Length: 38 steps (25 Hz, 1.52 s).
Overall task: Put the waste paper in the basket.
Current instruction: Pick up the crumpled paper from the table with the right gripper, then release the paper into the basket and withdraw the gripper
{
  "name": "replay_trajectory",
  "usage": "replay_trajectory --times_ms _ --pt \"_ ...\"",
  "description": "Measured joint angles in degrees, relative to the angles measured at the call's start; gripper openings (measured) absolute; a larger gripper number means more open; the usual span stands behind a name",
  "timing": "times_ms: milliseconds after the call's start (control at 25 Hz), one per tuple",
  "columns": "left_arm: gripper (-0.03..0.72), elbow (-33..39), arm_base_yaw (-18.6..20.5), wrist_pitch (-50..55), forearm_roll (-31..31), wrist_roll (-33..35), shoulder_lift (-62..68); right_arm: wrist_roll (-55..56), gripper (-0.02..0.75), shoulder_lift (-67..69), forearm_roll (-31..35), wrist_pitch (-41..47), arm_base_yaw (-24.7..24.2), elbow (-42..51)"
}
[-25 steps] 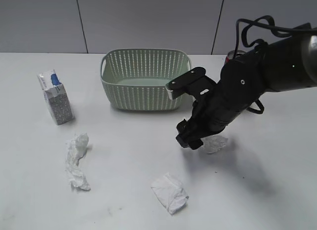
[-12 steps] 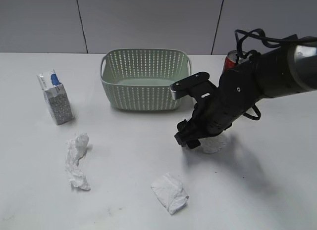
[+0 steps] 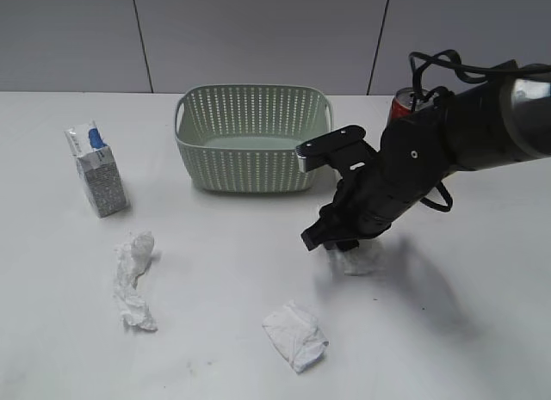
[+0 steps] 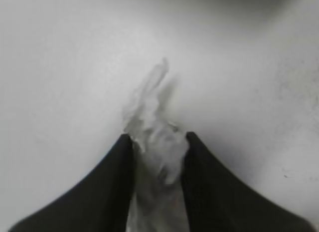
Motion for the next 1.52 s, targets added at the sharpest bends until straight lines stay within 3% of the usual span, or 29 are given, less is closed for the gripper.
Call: replay_trajectory --times_ms 280,560,840,960,1320,1520 --pt "0.592 0.0 0.0 0.0 0.0 0.0 0.0 0.1 0.019 0.0 0.1 2.5 0.0 -0.2" --pt "0.591 0.0 0.0 0.0 0.0 0.0 0.0 0.0 0.006 -3.6 0.2 8.6 0.1 -0.2" --pt "0.591 0.0 0.0 0.0 0.0 0.0 0.0 -1.6 0.006 -14.8 0.2 7.6 0.1 -1.1" --pt "0.591 0.0 0.0 0.0 0.0 0.0 0.0 -4.2 0.006 -18.1 0.0 -1.8 0.1 -1.8" --pt "0.591 0.0 0.0 0.0 0.0 0.0 0.0 -5.4 0.006 -15.8 0.0 -42.7 0.1 -2.3" --pt "0.591 0.0 0.0 0.0 0.0 0.0 0.0 -5.5 0.005 -8.6 -0.1 -54.1 0.1 -2.3"
